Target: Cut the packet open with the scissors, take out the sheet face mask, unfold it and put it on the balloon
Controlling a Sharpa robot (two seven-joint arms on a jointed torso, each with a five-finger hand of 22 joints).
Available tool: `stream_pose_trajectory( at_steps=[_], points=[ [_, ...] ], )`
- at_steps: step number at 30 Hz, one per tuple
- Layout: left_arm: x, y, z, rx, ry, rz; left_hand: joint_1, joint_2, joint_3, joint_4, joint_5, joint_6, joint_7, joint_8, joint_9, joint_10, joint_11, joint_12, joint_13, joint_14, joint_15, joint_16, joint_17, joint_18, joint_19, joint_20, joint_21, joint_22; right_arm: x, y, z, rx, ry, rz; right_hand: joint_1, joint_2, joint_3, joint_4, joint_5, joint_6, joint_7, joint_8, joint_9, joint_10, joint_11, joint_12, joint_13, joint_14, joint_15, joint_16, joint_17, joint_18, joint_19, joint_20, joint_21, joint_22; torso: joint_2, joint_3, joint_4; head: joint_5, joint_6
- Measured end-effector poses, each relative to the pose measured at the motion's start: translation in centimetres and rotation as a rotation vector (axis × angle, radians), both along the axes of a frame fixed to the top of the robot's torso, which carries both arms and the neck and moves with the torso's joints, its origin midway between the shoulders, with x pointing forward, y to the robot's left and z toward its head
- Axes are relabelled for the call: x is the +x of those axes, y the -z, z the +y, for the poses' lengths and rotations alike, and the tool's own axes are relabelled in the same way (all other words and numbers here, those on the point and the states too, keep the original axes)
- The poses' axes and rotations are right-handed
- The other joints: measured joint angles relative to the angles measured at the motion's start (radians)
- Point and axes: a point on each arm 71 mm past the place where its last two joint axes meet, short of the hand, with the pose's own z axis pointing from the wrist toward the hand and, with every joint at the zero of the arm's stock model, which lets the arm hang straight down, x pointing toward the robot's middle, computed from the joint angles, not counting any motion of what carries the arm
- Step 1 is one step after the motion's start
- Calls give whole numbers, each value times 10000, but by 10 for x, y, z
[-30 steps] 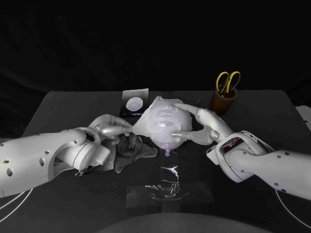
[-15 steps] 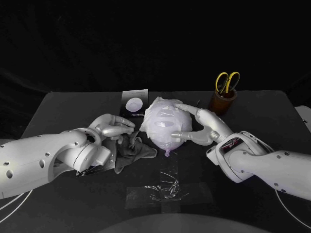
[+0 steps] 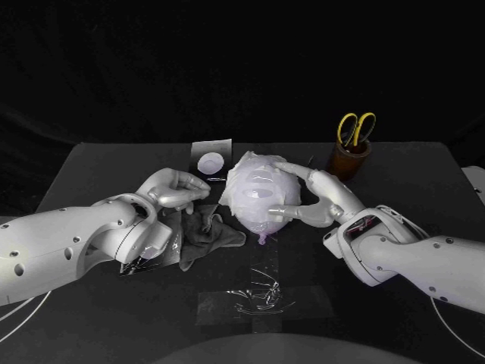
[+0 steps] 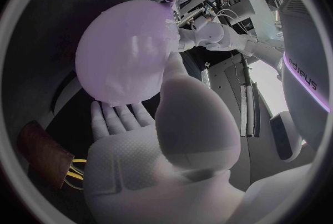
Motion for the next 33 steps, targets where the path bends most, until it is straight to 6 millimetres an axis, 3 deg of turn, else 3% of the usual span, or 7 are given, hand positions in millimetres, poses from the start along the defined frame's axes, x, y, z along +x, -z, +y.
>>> stream_pose_trajectory(
  at_steps=[6, 11, 19, 23, 26, 33],
  points=[
    [8, -7, -7, -139, 285, -776, 231, 305, -103, 127, 0, 205, -72, 92, -31, 193, -89, -348, -358, -251, -35, -155, -523, 1, -36, -36, -103, -64, 0, 1, 0, 3, 6, 25, 0, 0, 0, 0, 0, -1, -1, -1, 0, 0, 0, -2, -1, 0, 0, 0, 1, 0, 31, 32, 0, 0, 0, -3, -4, 15, 5],
    [15, -11, -13, -64, 513, -1208, 282, 356, -228, 68, 0, 365, -96, 145, -74, 400, -136, -408, -494, -246, -40, -155, -520, 0, -31, -41, -103, -76, 0, 1, 0, 11, 1, 37, 0, 0, 0, 0, 0, -1, -1, -3, -2, 0, 0, -4, -3, 0, 0, 0, 1, 0, 31, 31, 0, -1, 7, -3, -8, 15, 10],
    [25, -11, -20, 424, 986, -1641, 469, 245, -571, -58, 0, 550, -99, 146, -171, 486, -188, -612, -681, -215, -110, -156, -654, -3, 20, -91, -103, -90, 0, 1, 1, 21, -8, 49, 0, 0, 0, 0, 0, -3, -3, -4, -8, 0, 0, -23, -7, 0, 0, 0, 2, 0, 31, 32, 0, 7, 7, 15, -8, 42, -15],
    [27, -11, -24, 688, 1300, -1750, 469, 93, -823, -70, 0, 550, -98, 26, -302, 480, -182, -690, -790, -303, -52, -156, -781, -4, 19, -91, -161, -124, 0, 1, 1, 25, -14, 54, 0, 0, 0, 0, 0, -7, -7, -5, -14, -1, -1, -23, -8, 0, 0, 0, 2, 0, 31, 32, 7, 10, 6, 16, -8, 48, -22],
    [27, -11, -26, 811, 1521, -1787, 367, -115, -1037, -51, 0, 416, -78, -91, -393, 411, -115, -756, -840, -377, -20, -156, -864, -6, 10, -81, -219, -152, 0, 1, 1, 27, -16, 58, 0, 0, 0, 0, 0, -17, -16, -5, -18, -1, -1, -24, -5, 0, 0, 0, 2, 0, 30, 31, 41, 17, 6, 17, -8, 49, -23],
    [26, -11, -31, 1019, 1930, -1821, 382, -204, -1240, -17, 1, 323, -57, -244, -535, 298, -3, -921, -934, -466, 41, -156, -927, -9, -53, -18, -306, -192, 0, 1, 1, 31, -21, 66, 0, 0, 0, 0, 0, -18, -17, -5, -10, -1, -1, -36, 1, 0, 0, 0, 2, 0, 30, 32, 41, 17, 0, 15, -6, 36, -28]
  ],
)
